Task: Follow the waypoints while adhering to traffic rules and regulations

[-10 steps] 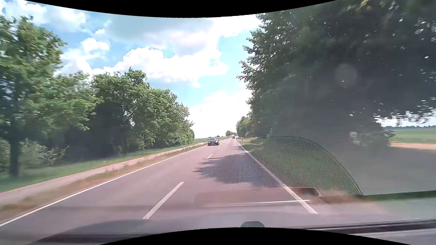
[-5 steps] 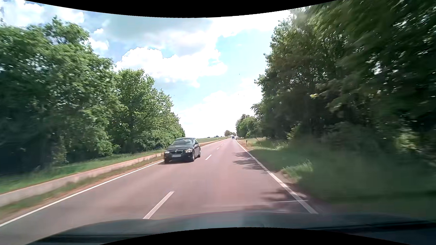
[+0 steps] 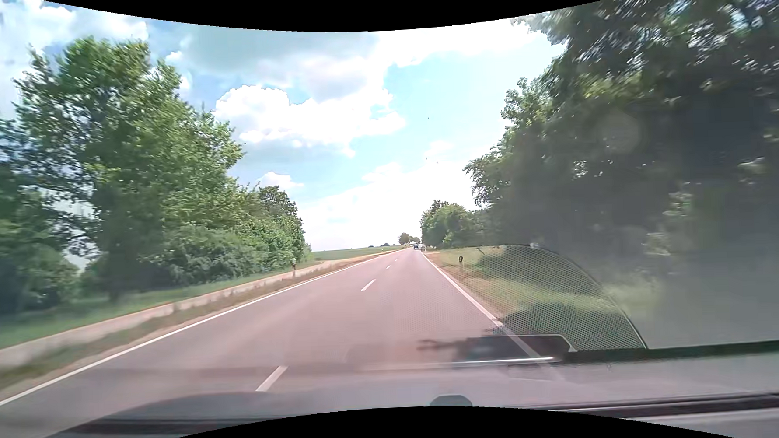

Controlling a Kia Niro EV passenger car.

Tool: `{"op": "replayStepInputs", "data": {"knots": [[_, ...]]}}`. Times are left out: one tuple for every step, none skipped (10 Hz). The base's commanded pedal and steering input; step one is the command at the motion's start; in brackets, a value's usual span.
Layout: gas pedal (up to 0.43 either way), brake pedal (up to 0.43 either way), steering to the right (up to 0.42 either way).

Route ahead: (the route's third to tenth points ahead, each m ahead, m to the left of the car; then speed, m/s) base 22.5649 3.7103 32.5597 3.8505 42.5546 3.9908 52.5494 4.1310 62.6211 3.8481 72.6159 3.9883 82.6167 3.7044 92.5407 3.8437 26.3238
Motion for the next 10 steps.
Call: {"op": "replayStepInputs", "data": {"knots": [[0.26, 0.0, 0.001], [0.26, 0.0, 0.0], [0.26, 0.0, 0.001], [0.26, 0.0, 0.001], [0.26, 0.0, 0.001], [0.26, 0.0, 0.001], [0.26, 0.0, 0.001], [0.26, 0.0, 0.0], [0.26, 0.0, 0.001], [0.26, 0.0, 0.0]]}}
